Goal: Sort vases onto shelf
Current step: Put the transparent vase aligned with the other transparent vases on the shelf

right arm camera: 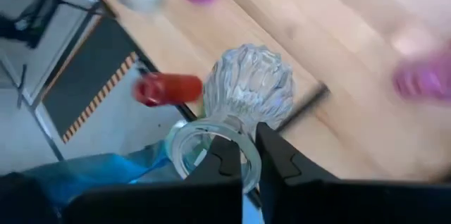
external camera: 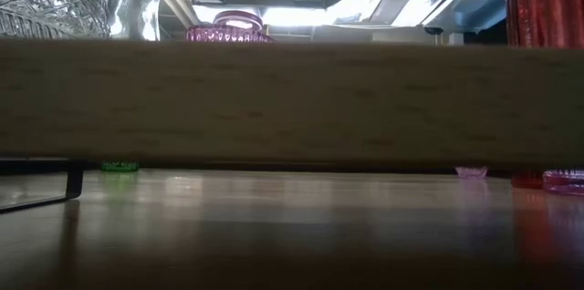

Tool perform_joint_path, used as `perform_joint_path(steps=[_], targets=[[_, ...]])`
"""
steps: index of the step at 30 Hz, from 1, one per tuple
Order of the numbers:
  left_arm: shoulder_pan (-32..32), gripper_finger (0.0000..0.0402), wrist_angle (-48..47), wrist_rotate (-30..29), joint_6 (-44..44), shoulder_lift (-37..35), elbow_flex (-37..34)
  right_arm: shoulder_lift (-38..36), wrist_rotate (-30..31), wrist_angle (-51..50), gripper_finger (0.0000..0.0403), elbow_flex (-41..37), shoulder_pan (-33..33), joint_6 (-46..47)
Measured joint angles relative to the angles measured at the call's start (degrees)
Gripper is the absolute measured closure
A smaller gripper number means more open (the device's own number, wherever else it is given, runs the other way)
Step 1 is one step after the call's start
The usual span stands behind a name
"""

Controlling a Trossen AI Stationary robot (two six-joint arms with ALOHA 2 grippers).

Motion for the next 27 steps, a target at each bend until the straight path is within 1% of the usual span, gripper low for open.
perform_joint_path(steps=[3,7,13,19,27], targets=[[0.01,0.0247,-0.01,0.86,1.06,0.74,-0.98,3.94,-1.8,3.13,0.0402,5.58,-5.23,-11.91],[0.07,0.0247,0.24,1.51,1.65,1.05,-2.96,10.92,-8.16,4.24,0.0403,11.66,-11.41,-25.15],[0.13,0.0247,0.67,2.98,-1.32,1.09,-4.17,20.09,-18.91,4.32,0.0403,16.98,-17.27,-38.77],[0.13,0.0247,0.65,3.26,-1.35,1.09,-4.17,27.14,-24.61,7.71,0.0403,20.62,-19.61,-46.45],[0.11,0.0247,0.53,3.28,-1.35,1.07,-4.17,32.95,-26.64,9.78,0.0403,21.33,-20.43,-49.87]])
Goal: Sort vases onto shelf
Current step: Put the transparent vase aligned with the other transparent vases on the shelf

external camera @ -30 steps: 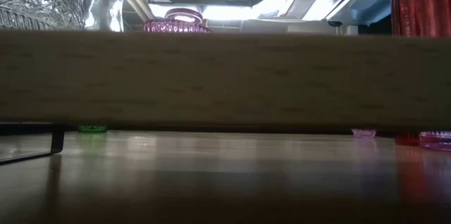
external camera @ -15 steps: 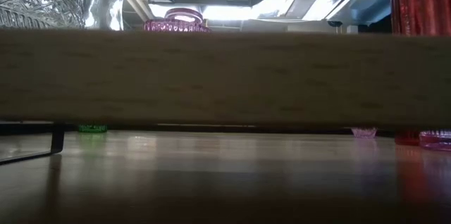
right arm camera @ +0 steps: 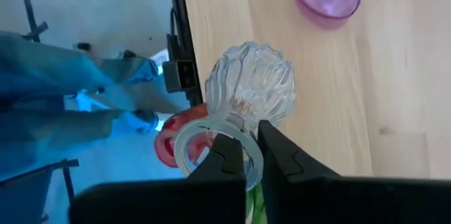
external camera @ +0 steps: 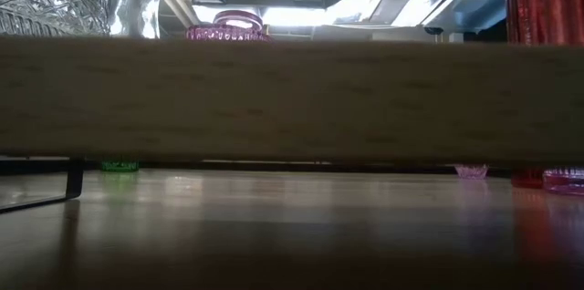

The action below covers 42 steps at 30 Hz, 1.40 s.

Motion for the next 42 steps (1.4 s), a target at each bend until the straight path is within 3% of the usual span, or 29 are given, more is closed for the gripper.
perform_joint_path(steps=[13,20,26,32,36,39,42], targets=[[-0.16,0.0247,-0.12,2.03,0.19,0.0,0.0,6.46,-2.51,-4.23,0.0403,0.04,-3.38,0.19],[-1.55,0.0247,-0.31,8.59,-3.14,-0.02,0.01,6.23,0.29,-3.84,0.0403,0.76,-4.5,4.64],[-8.83,0.0253,-0.51,0.51,-4.69,-0.05,-0.47,1.37,2.14,3.44,0.0403,1.71,-4.44,9.16],[-15.22,0.0255,2.2,-3.67,-3.81,-0.02,-6.15,-3.47,4.24,8.33,0.0403,2.36,-4.83,11.46],[-13.21,0.0255,12.35,-4.13,5.22,-0.02,-9.68,-5.1,5.18,7.67,0.0403,2.34,-5.25,12.1],[-8.51,0.0255,21.27,0.68,12.98,0.11,-11.2,-5.09,5.28,7.37,0.0403,2.21,-5.25,11.99],[-3.86,0.0255,25.21,6.54,15.09,0.29,-11.58,-5.18,5.19,7.47,0.0403,2.23,-5.19,11.5]])
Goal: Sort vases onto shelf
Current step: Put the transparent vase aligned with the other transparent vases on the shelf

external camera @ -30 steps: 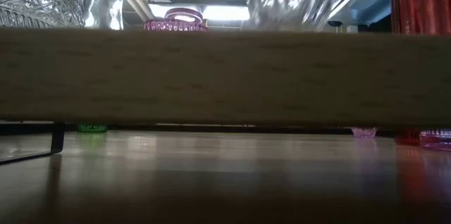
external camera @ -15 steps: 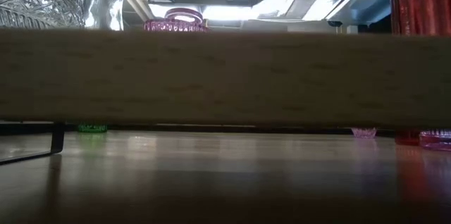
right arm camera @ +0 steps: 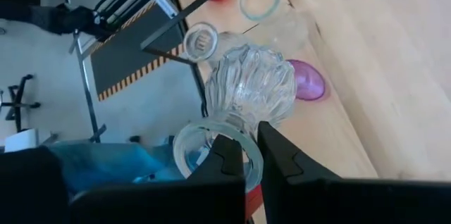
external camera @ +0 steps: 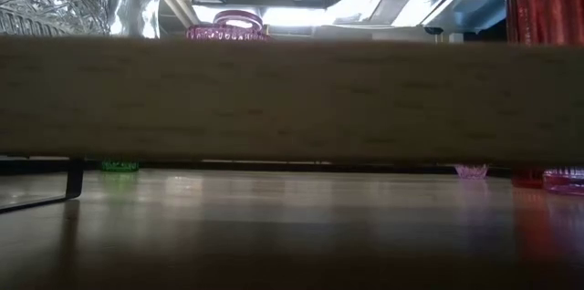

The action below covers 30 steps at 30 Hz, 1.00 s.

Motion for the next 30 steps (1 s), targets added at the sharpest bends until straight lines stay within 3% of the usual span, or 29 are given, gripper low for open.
perform_joint_path(steps=[5,10,19,30], targets=[[6.22,0.0255,2.6,10.08,-1.56,0.1,0.0,0.02,2.98,0.41,0.0403,0.0,0.07,0.14],[10.61,0.0255,8.39,8.21,-6.81,0.68,0.0,0.02,6.65,2.45,0.0403,0.0,0.05,0.68],[11.86,0.0255,6.99,12.44,3.28,4.73,0.09,0.05,5.75,5.91,0.0403,0.0,0.07,0.65],[11.1,0.0223,4.37,6.47,4.32,5.68,0.13,-0.09,5.44,4.25,0.0403,0.0,-0.08,0.38]])
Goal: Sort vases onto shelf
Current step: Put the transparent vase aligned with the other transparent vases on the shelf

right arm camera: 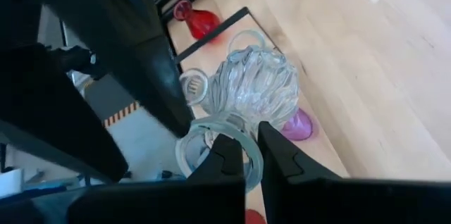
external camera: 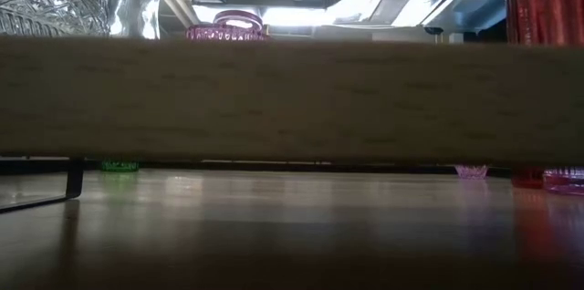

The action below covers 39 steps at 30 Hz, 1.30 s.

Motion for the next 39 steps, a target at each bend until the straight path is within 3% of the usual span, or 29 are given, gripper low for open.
perform_joint_path(steps=[12,28,32,39], targets=[[-0.19,0.018,-3.65,-1.8,-1.55,0.11,-0.17,-0.36,-1.6,3.21,0.0403,0.15,0.11,-0.13],[2.86,0.0178,0.29,3.25,-0.99,1.61,-0.11,-0.44,-2.12,4.28,0.0403,0.15,-0.66,-0.14],[2.75,0.0201,0.16,3.94,-1.23,1.68,-0.11,-0.44,-2.33,4.02,0.0403,0.13,-0.63,-0.2],[2.64,0.0281,-0.32,4.63,-0.13,1.68,-0.11,-0.44,-3.46,3.4,0.0403,0.13,-0.63,0.24]])
